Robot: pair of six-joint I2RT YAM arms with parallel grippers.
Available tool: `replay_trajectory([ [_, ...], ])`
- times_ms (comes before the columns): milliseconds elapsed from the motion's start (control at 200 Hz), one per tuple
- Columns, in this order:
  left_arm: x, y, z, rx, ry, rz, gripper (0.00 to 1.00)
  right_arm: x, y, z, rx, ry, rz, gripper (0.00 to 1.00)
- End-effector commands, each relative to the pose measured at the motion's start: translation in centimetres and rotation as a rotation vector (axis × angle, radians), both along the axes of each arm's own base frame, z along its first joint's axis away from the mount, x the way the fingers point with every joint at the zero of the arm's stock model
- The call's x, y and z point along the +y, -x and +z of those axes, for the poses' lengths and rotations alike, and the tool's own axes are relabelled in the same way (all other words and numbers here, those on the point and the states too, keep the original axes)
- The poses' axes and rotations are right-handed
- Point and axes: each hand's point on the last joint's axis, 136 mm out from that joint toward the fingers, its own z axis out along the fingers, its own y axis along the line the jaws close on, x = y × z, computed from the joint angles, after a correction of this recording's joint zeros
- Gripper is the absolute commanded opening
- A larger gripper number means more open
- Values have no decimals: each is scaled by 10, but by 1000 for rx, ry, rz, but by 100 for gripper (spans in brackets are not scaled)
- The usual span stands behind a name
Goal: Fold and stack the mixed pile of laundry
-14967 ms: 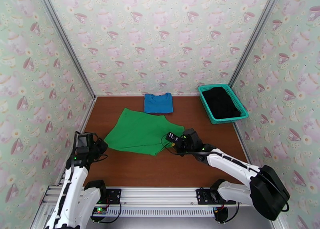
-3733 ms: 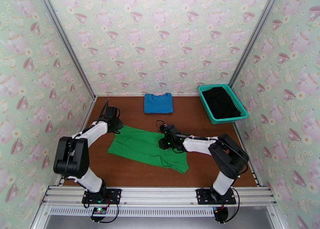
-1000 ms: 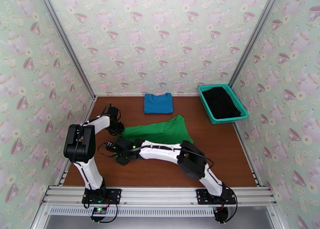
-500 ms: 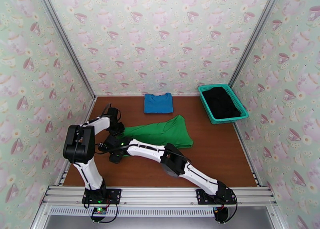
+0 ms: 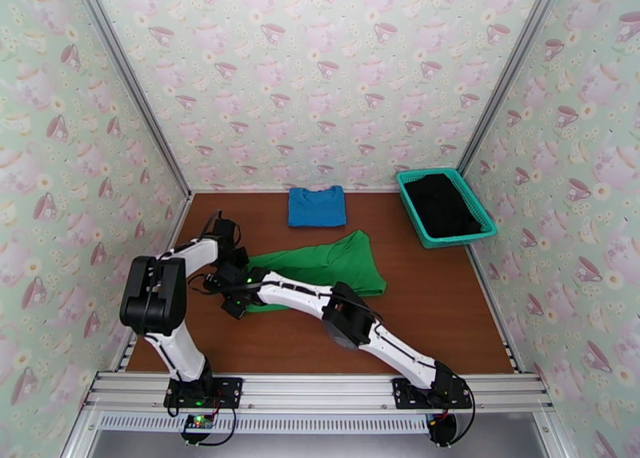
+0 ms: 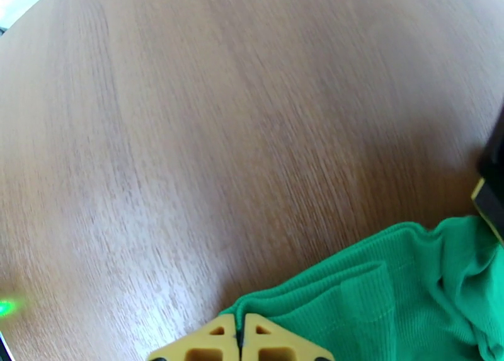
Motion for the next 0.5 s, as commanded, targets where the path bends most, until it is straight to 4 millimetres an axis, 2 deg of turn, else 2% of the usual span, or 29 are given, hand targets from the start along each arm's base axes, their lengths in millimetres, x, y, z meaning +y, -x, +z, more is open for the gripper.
replay_trajectory([
  [0,-13,2,38,-50,25,-22,0,-6,-15,50,-64,-93,-131,0],
  [95,-28,0,67,-93,20,-62,0,-21,-24,84,-114,-167,-222,0],
  [245,-61,-1,100,-135,0,-145,0,-64,-32,118,-147,-279,-367,0],
  [336,-84,-3,113,-151,-11,-196,0,-97,-33,126,-145,-338,-453,0],
  [496,-128,-10,123,-172,-18,-270,0,-161,-32,125,-153,-385,-593,0],
])
